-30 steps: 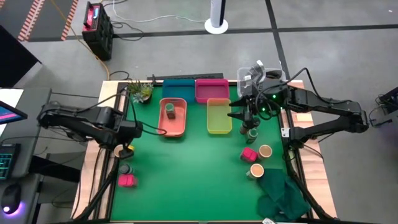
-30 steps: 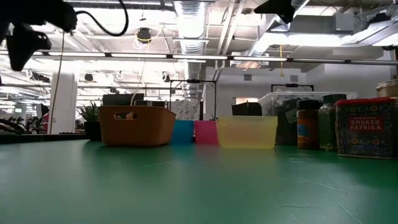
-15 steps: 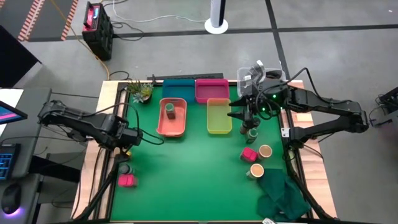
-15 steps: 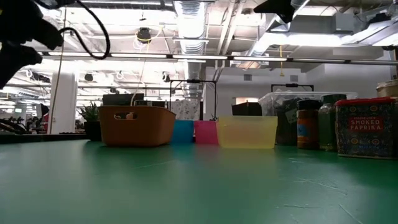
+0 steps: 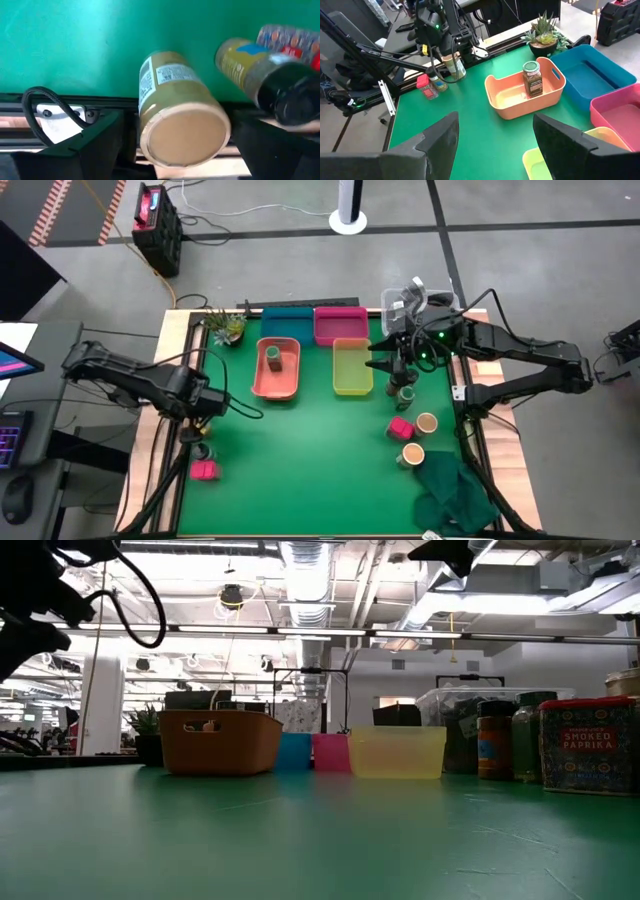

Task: Sort spices by type
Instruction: Put the left brown seasoning bottle into the blue bin

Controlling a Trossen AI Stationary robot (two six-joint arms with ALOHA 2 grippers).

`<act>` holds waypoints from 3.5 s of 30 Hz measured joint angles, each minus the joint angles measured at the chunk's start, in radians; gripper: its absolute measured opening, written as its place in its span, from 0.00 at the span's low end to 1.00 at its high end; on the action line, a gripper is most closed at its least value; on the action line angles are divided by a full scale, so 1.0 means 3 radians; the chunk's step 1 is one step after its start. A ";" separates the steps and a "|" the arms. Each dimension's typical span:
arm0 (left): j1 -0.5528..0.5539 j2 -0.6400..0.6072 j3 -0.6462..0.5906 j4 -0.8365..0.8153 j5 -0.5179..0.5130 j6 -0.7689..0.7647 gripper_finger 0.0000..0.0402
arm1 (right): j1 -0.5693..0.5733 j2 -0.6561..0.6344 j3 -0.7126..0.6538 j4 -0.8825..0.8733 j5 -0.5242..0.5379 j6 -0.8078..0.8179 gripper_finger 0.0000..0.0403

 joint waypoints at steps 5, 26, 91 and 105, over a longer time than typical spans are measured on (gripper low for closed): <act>-0.0128 0.0161 0.0001 -0.0009 0.0022 0.0367 0.76 | 0.0000 0.0000 0.0000 0.0001 0.0000 0.0009 0.70; -0.0118 0.0383 0.0627 0.0242 -0.0565 0.0265 0.67 | 0.0000 0.0000 0.0000 0.0015 0.0001 -0.0025 0.70; 0.3379 0.3291 0.3995 0.0513 -0.0648 0.1812 0.67 | -0.0034 -0.0042 -0.0001 -0.0118 0.0179 0.0333 0.70; 0.3371 0.3709 0.3993 0.0021 -0.0829 0.1773 0.73 | -0.0034 -0.0041 -0.0001 -0.0127 0.0215 0.0412 0.70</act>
